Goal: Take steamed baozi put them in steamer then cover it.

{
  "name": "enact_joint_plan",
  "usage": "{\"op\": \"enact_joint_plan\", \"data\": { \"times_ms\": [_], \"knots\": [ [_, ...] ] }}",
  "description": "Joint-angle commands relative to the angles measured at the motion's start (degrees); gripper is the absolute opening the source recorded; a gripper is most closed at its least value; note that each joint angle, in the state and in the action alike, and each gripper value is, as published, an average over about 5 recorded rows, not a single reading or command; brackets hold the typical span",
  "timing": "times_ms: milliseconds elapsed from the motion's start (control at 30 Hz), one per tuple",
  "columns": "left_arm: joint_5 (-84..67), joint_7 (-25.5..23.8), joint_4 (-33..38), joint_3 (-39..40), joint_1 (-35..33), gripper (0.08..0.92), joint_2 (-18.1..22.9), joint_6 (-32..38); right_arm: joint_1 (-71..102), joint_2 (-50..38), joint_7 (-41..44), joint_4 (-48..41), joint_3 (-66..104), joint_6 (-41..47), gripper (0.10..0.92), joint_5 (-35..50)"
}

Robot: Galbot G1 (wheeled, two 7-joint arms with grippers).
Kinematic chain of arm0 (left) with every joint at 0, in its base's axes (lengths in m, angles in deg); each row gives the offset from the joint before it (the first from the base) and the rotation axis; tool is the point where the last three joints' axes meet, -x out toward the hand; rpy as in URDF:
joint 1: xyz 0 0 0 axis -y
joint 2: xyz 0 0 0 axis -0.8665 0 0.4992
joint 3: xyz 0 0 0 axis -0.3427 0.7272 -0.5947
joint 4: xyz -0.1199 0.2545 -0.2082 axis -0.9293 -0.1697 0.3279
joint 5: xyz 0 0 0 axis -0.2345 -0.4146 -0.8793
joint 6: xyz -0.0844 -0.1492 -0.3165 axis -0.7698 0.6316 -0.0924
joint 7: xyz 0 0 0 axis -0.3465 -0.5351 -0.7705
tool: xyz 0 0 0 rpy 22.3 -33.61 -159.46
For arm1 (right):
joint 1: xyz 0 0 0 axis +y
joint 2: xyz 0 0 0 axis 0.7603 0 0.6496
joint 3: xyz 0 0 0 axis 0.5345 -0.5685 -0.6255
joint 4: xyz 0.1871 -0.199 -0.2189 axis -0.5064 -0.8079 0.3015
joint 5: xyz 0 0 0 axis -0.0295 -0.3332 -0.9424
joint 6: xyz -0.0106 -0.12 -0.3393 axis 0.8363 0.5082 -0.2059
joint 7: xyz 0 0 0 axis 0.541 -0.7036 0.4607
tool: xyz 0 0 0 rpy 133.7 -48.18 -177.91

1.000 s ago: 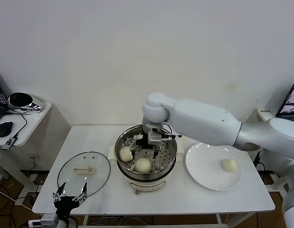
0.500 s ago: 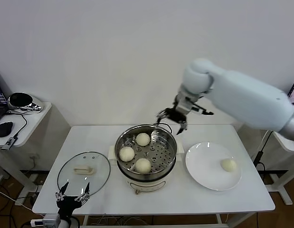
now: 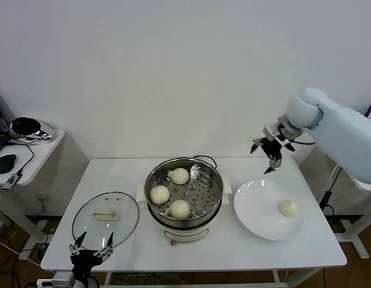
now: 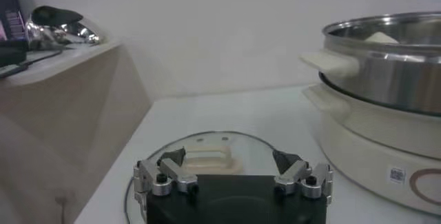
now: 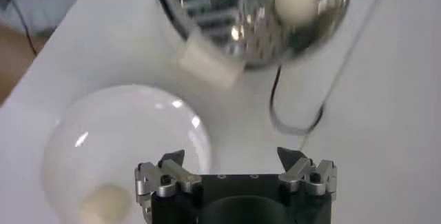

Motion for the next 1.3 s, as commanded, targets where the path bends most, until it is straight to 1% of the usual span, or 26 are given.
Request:
{"op": "enact_joint_plan", "data": {
  "times_ms": [33, 333, 633, 900, 1300],
  "knots": [
    [0.4, 0.0, -0.3, 0.3, -0.5, 0.823, 0.2, 0.0, 12.4, -2.2, -1.8, -5.5, 9.4, 4.4, 0.823, -8.5],
    [0.5, 0.1, -0.9, 0.2, -0.3, 0.823, 0.7, 0.0, 16.3, 0.3, -1.7, -10.0, 10.2, 1.9, 0.823, -13.1],
    [0.6, 0.1, -1.4, -0.1, -0.4, 0.823, 0.3, 0.0, 19.3, 1.4, -1.3, -11.4, 10.6, 0.9, 0.823, -16.3],
    [0.8, 0.2, -2.2, 0.2, 0.0, 0.823, 0.3, 0.1, 21.1, 0.8, -1.6, -12.3, 11.3, 1.1, 0.823, -17.4],
    [0.9, 0.4, -3.3, 0.3, 0.3, 0.823, 0.0, 0.2, 22.9, 3.0, -4.0, -16.6, 14.0, -0.3, 0.823, -20.3]
  ]
}}
